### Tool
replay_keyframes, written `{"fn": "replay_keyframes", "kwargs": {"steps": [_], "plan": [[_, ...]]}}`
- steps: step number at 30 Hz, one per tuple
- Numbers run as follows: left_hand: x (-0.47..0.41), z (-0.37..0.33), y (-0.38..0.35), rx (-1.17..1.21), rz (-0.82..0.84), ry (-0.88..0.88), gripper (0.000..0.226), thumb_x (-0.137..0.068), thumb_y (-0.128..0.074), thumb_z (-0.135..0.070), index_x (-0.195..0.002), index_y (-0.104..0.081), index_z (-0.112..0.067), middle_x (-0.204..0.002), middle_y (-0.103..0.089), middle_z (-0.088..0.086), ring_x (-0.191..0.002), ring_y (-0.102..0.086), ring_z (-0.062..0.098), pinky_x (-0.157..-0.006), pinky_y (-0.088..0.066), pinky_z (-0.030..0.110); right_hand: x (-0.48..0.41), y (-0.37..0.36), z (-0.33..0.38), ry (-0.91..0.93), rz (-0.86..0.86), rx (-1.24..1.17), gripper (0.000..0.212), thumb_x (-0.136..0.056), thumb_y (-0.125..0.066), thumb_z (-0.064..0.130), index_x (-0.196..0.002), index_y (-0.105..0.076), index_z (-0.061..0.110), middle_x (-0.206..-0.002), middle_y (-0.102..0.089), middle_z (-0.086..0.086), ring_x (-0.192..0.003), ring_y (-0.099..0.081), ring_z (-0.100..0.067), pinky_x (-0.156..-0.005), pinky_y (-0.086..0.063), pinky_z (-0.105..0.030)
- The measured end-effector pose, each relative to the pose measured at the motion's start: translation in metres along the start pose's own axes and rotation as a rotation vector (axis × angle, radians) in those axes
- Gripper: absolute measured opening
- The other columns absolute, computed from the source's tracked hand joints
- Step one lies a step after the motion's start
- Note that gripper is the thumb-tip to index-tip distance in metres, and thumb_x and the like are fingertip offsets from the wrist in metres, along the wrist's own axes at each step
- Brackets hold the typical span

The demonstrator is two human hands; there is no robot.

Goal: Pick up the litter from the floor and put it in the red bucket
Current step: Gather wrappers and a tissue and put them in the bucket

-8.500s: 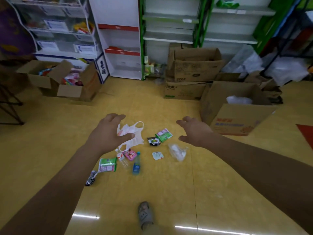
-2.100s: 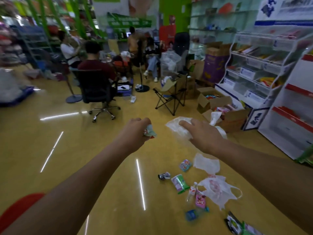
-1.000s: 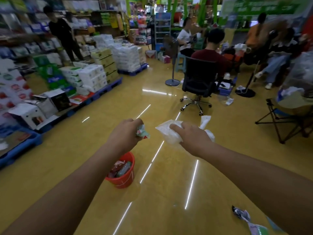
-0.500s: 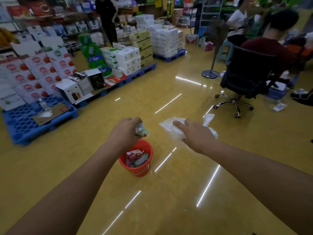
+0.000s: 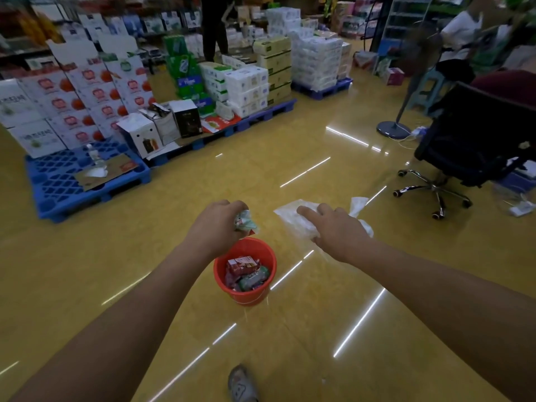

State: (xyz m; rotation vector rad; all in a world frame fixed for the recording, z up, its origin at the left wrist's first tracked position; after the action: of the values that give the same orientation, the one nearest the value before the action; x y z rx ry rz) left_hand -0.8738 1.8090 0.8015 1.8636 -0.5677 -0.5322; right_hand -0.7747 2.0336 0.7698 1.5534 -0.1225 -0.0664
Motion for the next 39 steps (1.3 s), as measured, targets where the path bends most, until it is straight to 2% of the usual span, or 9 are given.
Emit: {"fn": "replay_keyframes", "kwargs": {"steps": [8, 16, 24, 32, 39], "plan": [[-0.082, 0.087, -0.034, 0.039, 0.116, 0.062, 0.054, -0.079, -0.077, -0.031, -0.129, -0.055, -0.025, -0.109, -0.058, 0.003, -0.104, -0.055, 0.024, -0.079, -0.048, 0.033, -0.113, -0.042, 0.025, 0.054, 0.096, -0.006, 0.069, -0.094, -0.058, 0.033, -0.146, -0.013, 0.042, -0.128, -0.043, -0.003, -0.106, -0.050, -0.028, -0.077, -0.052, -0.039], [-0.146, 0.158, -0.068, 0.044, 0.209, 0.153, 0.056, -0.077, -0.076, -0.034, -0.130, -0.056, -0.025, -0.106, -0.060, 0.006, -0.097, -0.059, 0.026, -0.077, -0.049, 0.033, -0.208, -0.082, 0.042, 0.082, 0.171, -0.040, 0.067, -0.093, -0.060, 0.032, -0.145, -0.017, 0.043, -0.125, -0.044, -0.003, -0.105, -0.050, -0.029, -0.073, -0.053, -0.039], [-0.178, 0.187, -0.106, 0.092, 0.274, 0.240, 0.060, -0.080, -0.075, -0.033, -0.135, -0.052, -0.024, -0.110, -0.059, 0.008, -0.103, -0.056, 0.028, -0.080, -0.048, 0.034, -0.272, -0.118, 0.042, 0.150, 0.247, -0.065, 0.070, -0.093, -0.057, 0.021, -0.145, -0.016, 0.045, -0.125, -0.045, -0.004, -0.105, -0.050, -0.029, -0.074, -0.054, -0.041], [-0.209, 0.205, -0.136, 0.107, 0.235, 0.410, 0.060, -0.079, -0.077, -0.033, -0.134, -0.053, -0.023, -0.109, -0.060, 0.009, -0.102, -0.057, 0.029, -0.082, -0.049, 0.036, -0.346, -0.154, 0.041, 0.319, 0.290, -0.066, 0.072, -0.093, -0.057, 0.020, -0.145, -0.014, 0.043, -0.127, -0.045, -0.005, -0.105, -0.050, -0.031, -0.075, -0.053, -0.042], [-0.230, 0.220, -0.187, 0.134, 0.269, 0.562, 0.058, -0.080, -0.075, -0.034, -0.132, -0.053, -0.024, -0.110, -0.060, 0.011, -0.103, -0.057, 0.030, -0.081, -0.049, 0.037, -0.395, -0.198, 0.039, 0.445, 0.383, -0.071, 0.075, -0.092, -0.061, 0.030, -0.148, -0.012, 0.040, -0.132, -0.043, -0.008, -0.110, -0.049, -0.034, -0.082, -0.052, -0.044]]}}
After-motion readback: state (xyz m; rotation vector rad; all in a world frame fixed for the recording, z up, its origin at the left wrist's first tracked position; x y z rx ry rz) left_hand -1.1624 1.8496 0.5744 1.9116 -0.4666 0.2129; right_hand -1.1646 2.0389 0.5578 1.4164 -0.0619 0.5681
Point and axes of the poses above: each hand's wrist, its own x-axis away from the middle knuckle, its own y-axis out of the back of the hand, z = x × y, the point moved 4 cm from there along -x, towards the middle knuckle
